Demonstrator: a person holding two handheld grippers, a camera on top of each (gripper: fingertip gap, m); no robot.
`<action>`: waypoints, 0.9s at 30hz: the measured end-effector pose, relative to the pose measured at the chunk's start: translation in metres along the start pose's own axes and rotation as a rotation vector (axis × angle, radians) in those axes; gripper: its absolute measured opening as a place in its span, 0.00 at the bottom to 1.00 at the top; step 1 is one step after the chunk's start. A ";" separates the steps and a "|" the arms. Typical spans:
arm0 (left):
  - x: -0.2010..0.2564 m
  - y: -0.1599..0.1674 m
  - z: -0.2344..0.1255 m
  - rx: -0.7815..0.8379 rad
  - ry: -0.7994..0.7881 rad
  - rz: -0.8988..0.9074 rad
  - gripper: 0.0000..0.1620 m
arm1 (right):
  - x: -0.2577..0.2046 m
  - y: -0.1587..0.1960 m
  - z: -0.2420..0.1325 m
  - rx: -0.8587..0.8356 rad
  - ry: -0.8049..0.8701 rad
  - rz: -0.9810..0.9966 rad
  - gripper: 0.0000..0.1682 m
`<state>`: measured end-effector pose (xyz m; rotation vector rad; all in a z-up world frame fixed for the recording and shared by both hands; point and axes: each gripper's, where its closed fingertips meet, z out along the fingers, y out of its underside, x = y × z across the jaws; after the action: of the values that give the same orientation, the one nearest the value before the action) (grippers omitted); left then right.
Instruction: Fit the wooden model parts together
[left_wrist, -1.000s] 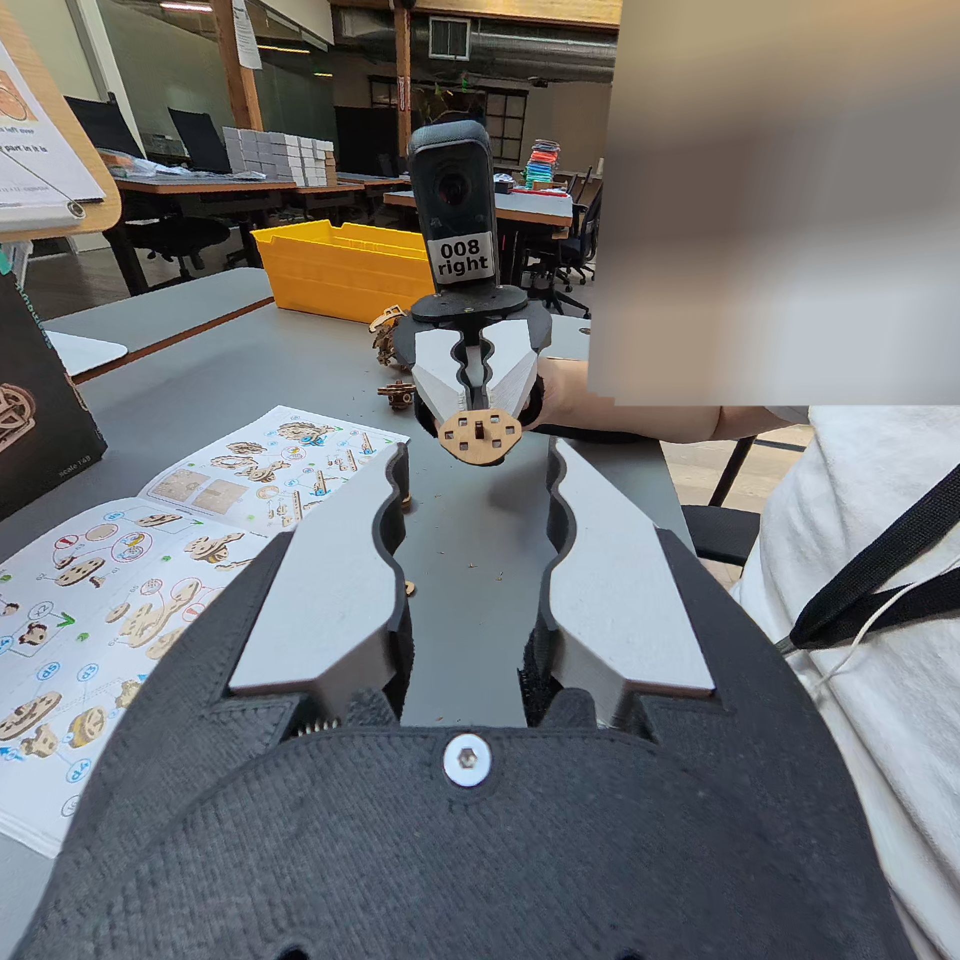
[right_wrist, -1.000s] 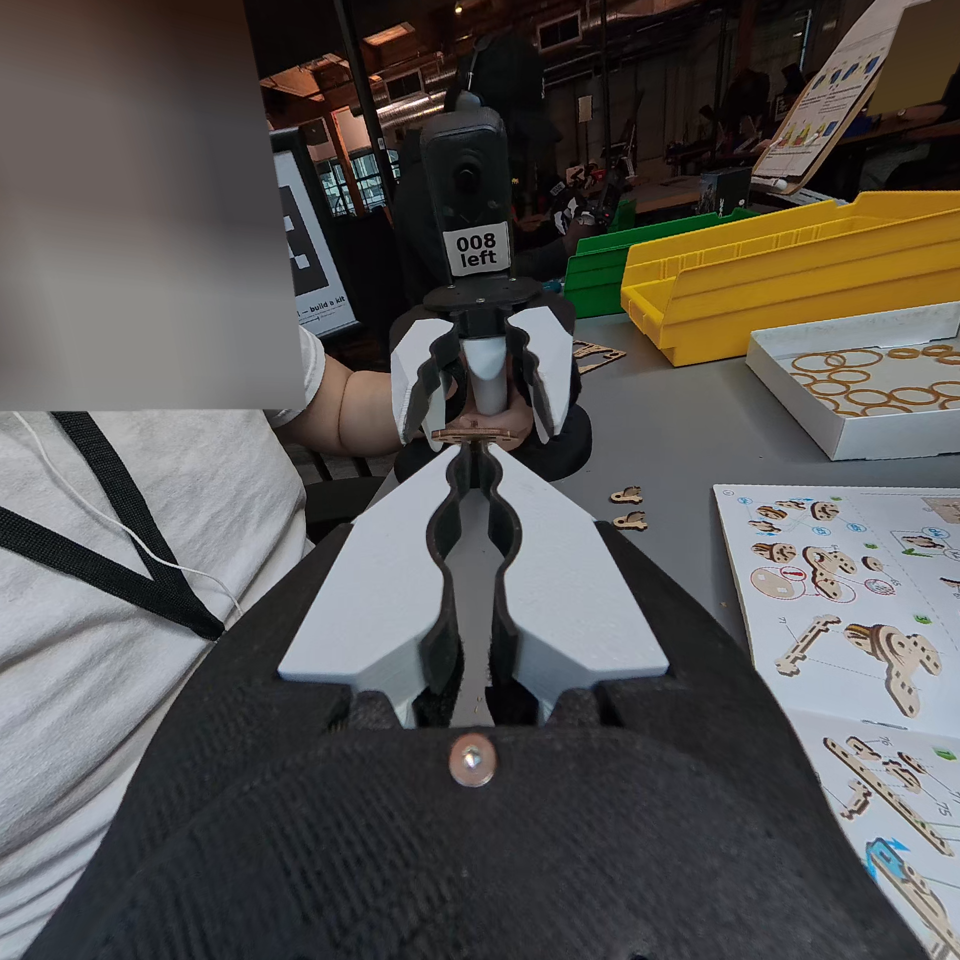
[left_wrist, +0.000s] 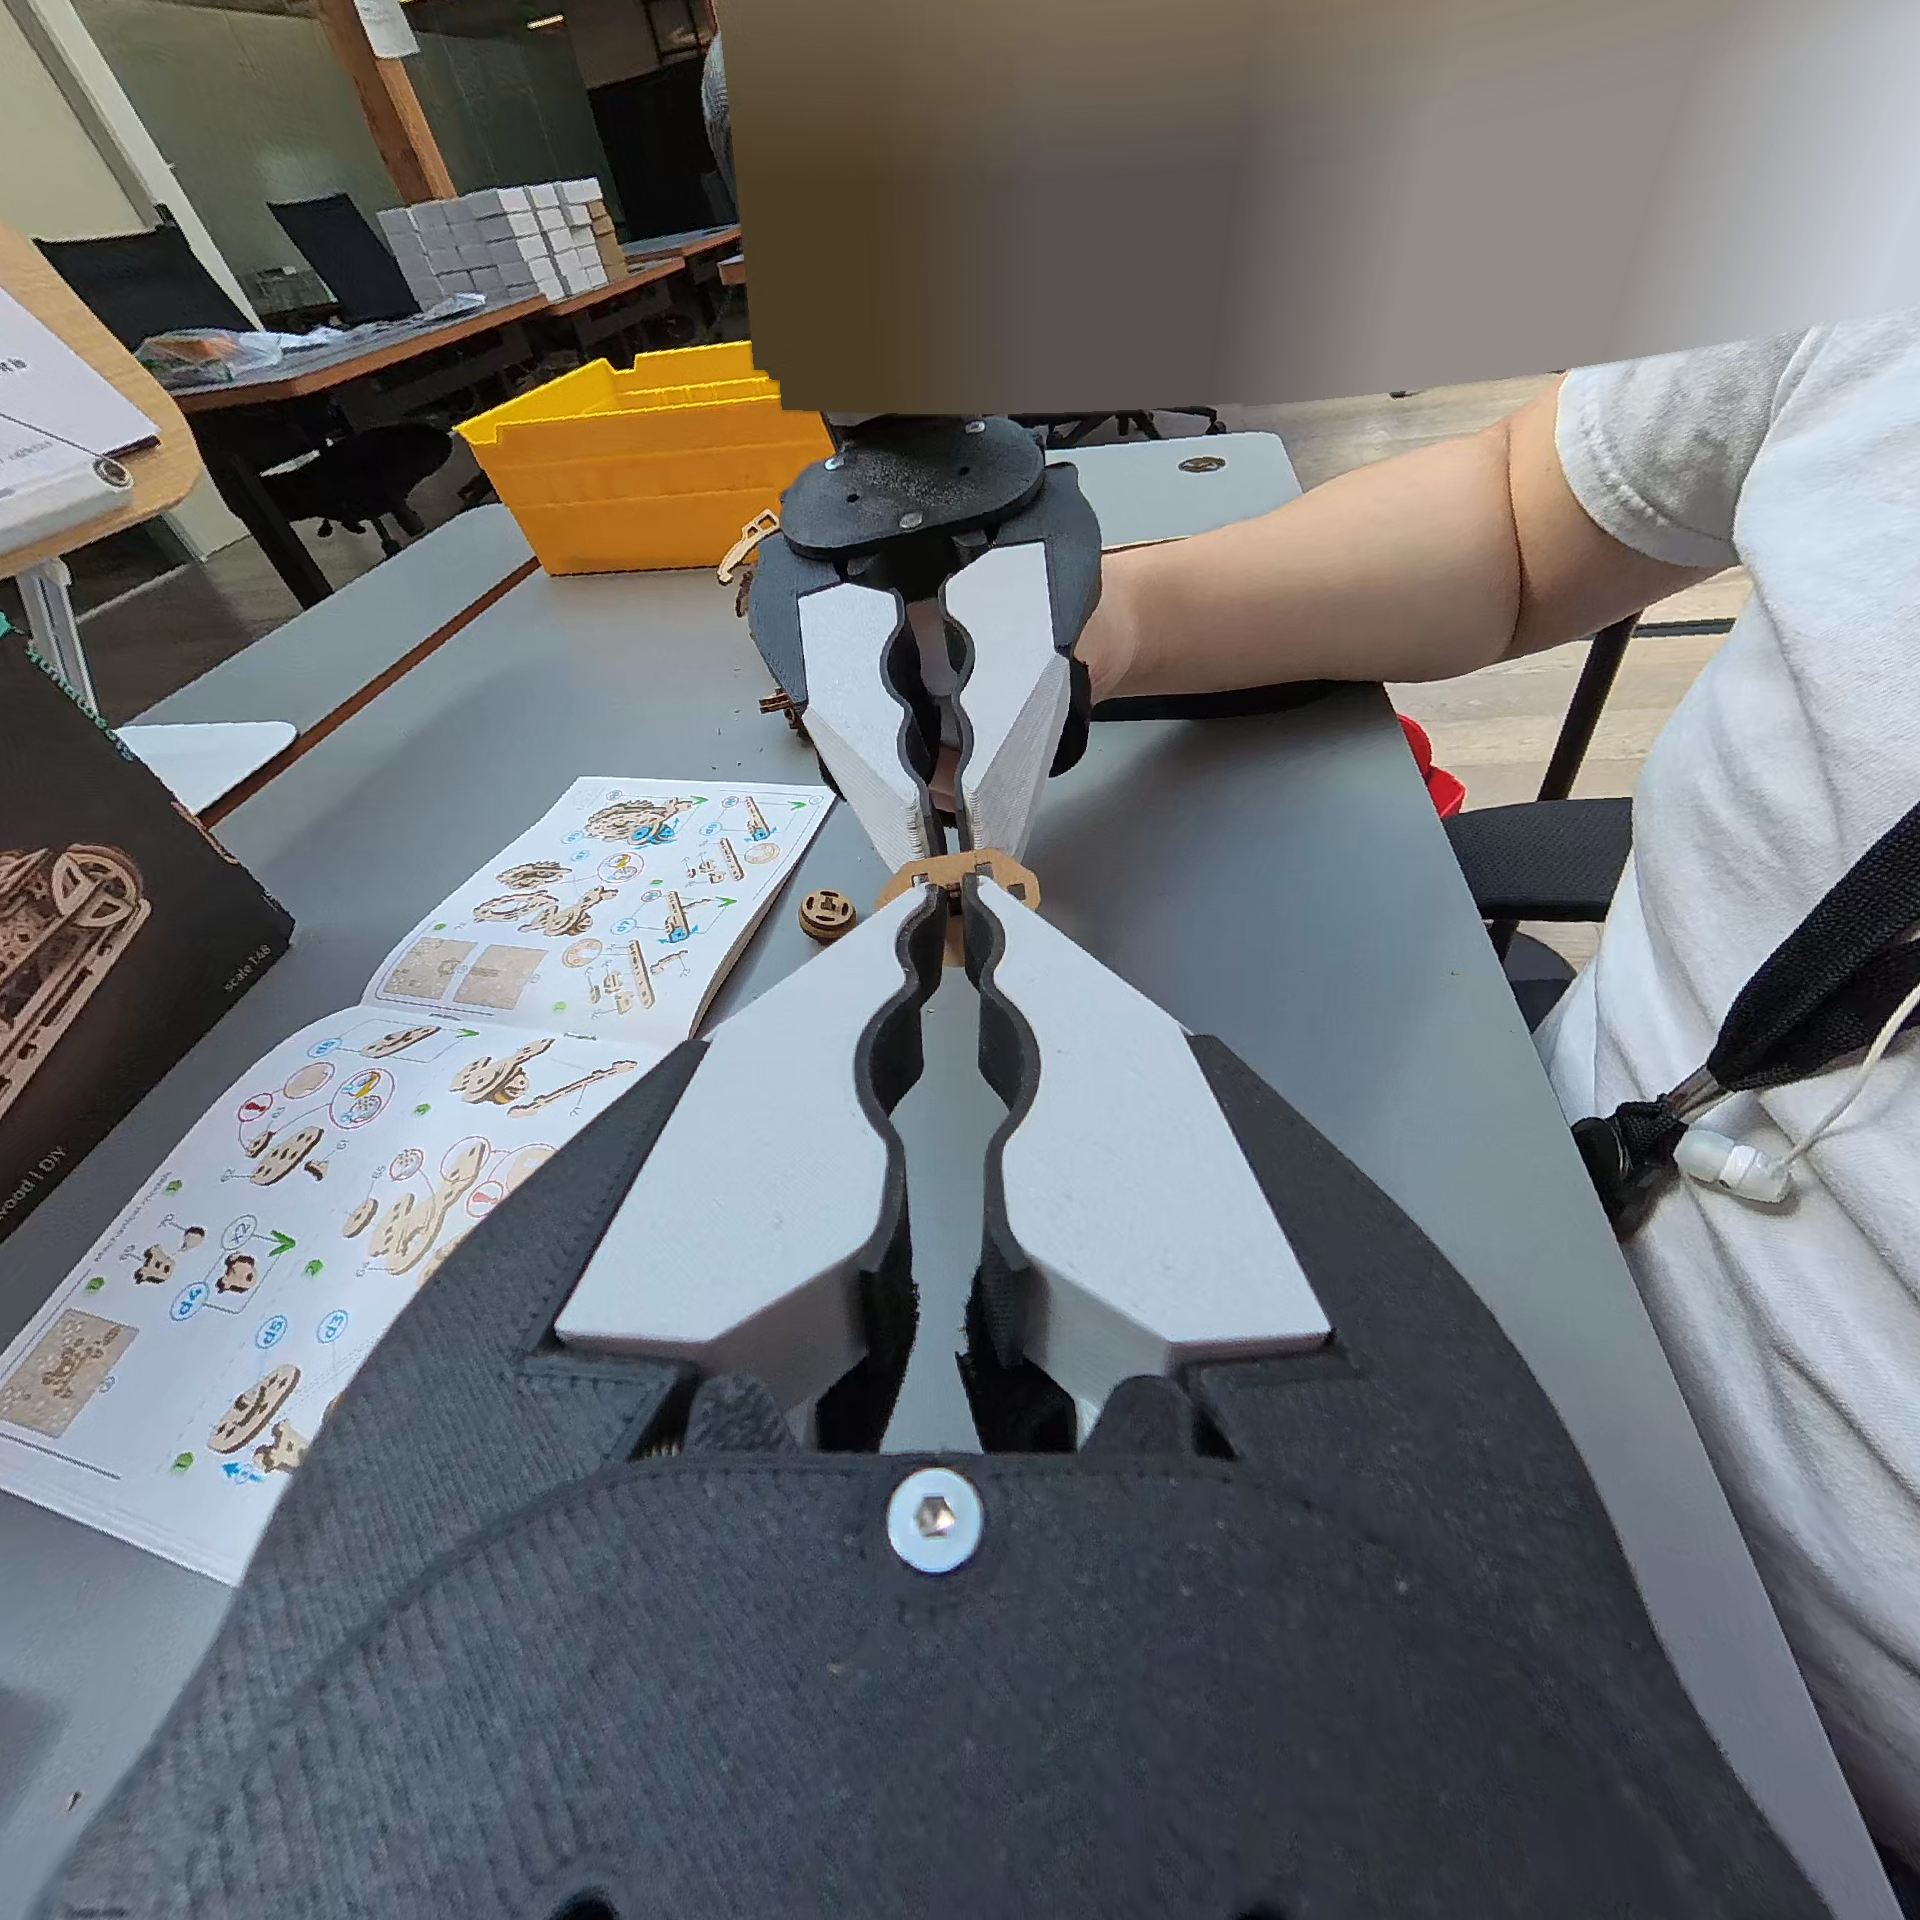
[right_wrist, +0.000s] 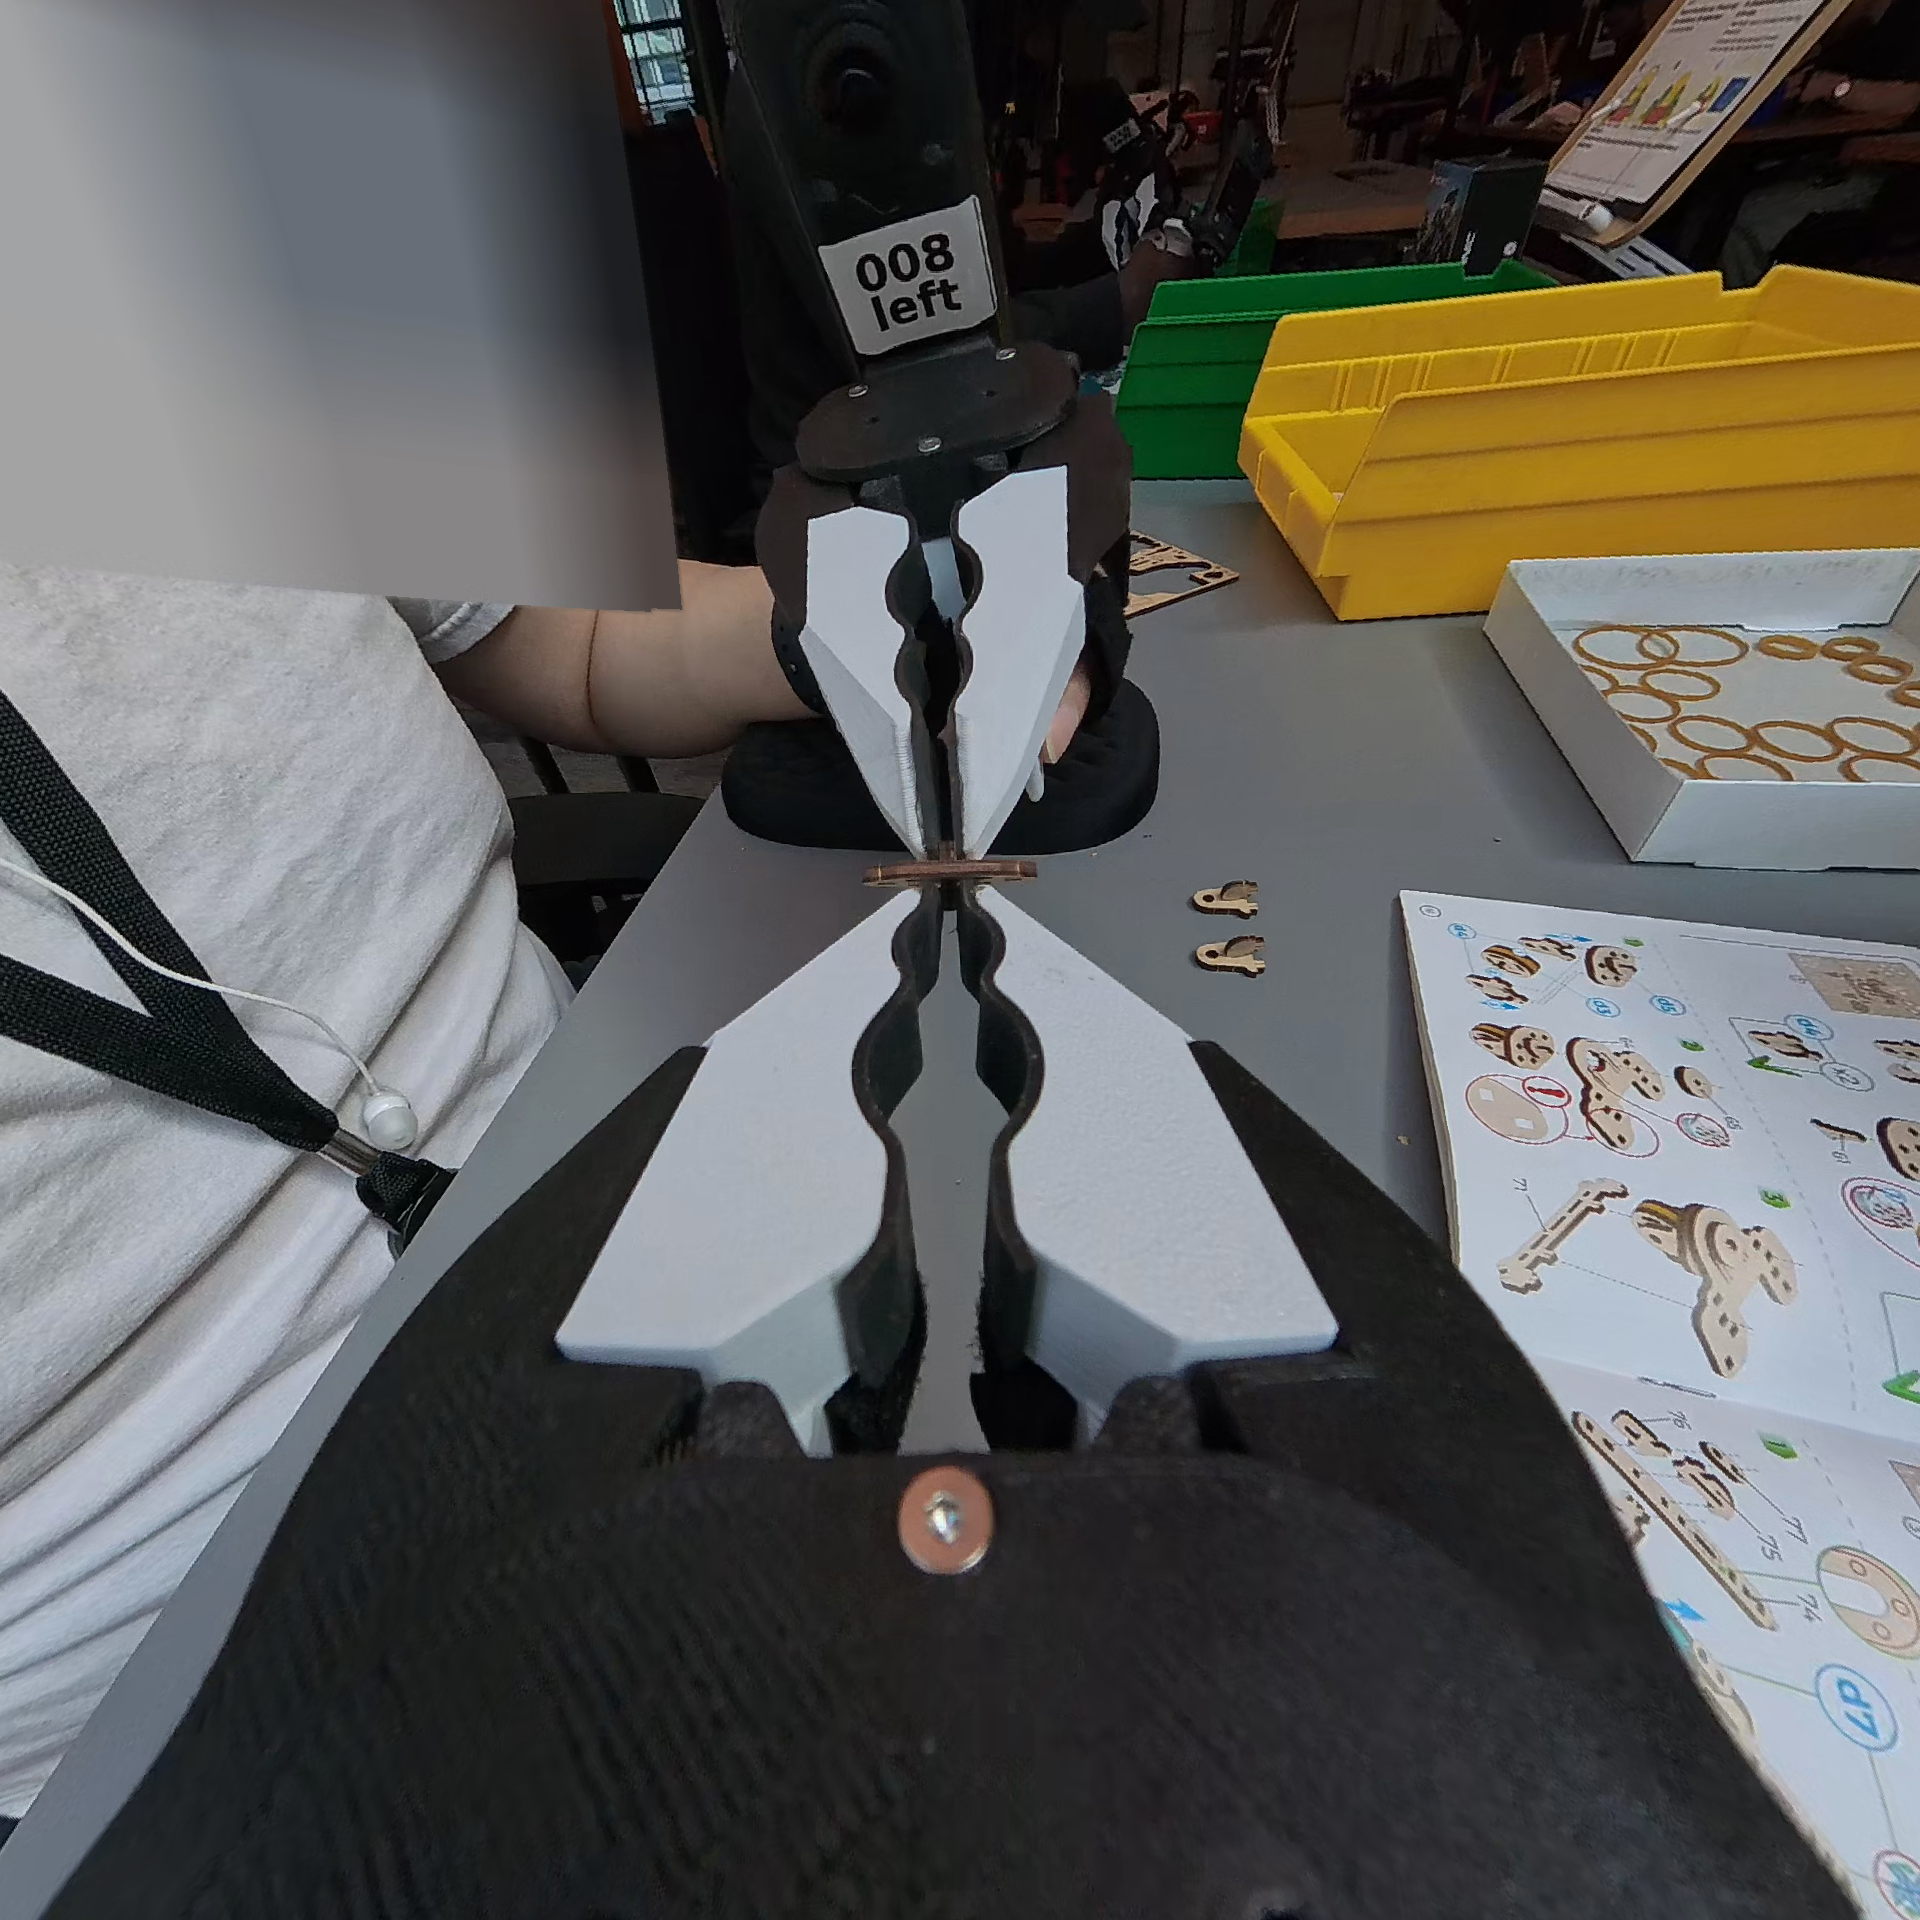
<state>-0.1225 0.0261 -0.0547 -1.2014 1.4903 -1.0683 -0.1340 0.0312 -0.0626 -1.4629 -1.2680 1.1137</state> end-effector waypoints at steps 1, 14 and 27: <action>0.000 0.001 0.000 -0.005 -0.002 0.006 0.00 | 0.000 0.001 0.000 0.000 -0.005 0.008 0.02; -0.002 0.008 0.000 -0.049 -0.014 -0.003 0.00 | 0.004 0.005 -0.002 -0.006 -0.011 0.072 0.06; -0.013 0.017 0.000 -0.088 -0.052 -0.051 0.00 | 0.010 0.010 -0.003 -0.024 0.006 0.118 0.20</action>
<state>-0.1242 0.0409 -0.0693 -1.3250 1.4865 -1.0066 -0.1280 0.0402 -0.0721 -1.5752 -1.2079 1.1737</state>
